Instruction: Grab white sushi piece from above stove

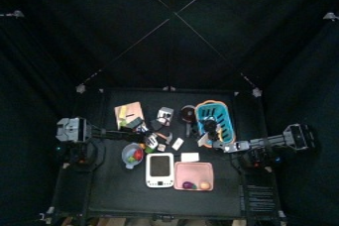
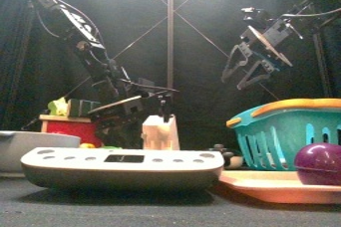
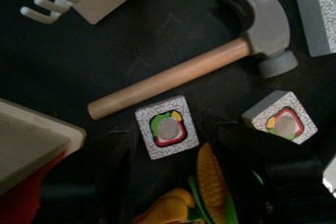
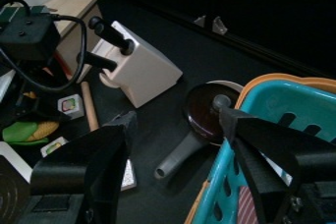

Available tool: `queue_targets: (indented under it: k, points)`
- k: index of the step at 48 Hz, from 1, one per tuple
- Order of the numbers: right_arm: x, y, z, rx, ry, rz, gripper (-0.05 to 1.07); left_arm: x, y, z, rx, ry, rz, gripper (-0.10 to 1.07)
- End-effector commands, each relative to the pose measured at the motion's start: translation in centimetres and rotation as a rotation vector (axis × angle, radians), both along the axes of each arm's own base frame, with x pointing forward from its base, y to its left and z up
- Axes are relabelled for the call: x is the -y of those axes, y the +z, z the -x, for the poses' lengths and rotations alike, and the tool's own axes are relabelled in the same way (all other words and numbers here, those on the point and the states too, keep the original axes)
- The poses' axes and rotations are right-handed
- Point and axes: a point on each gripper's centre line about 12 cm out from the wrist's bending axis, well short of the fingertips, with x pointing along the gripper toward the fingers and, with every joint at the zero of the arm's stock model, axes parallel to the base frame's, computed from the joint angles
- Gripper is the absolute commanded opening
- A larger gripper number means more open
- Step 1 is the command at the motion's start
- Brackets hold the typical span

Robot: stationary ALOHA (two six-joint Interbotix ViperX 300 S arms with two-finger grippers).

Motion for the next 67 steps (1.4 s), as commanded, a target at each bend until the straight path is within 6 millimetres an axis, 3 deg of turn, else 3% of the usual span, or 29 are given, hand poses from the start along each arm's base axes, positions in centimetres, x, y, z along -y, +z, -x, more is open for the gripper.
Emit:
queue_targets:
  k: [1, 27, 42, 67]
  points:
    - [0.1, 0.7, 0.0, 0.025, -0.005, 0.001, 0.98, -0.2, -0.2, 0.3, 0.003, 0.024, 0.019, 0.85]
    - [0.1, 0.5, 0.1, 0.021, -0.013, -0.012, 0.98, 0.1, -0.6, 0.7, -0.012, 0.028, 0.032, 0.85]
    - [0.1, 0.4, 0.1, 0.018, -0.012, -0.011, 0.98, 0.1, -0.5, 0.5, -0.005, 0.03, 0.031, 0.79]
    - [0.1, 0.5, 0.1, 0.019, -0.013, -0.012, 0.98, 0.8, 2.2, 0.3, 0.065, 0.01, 0.019, 0.75]
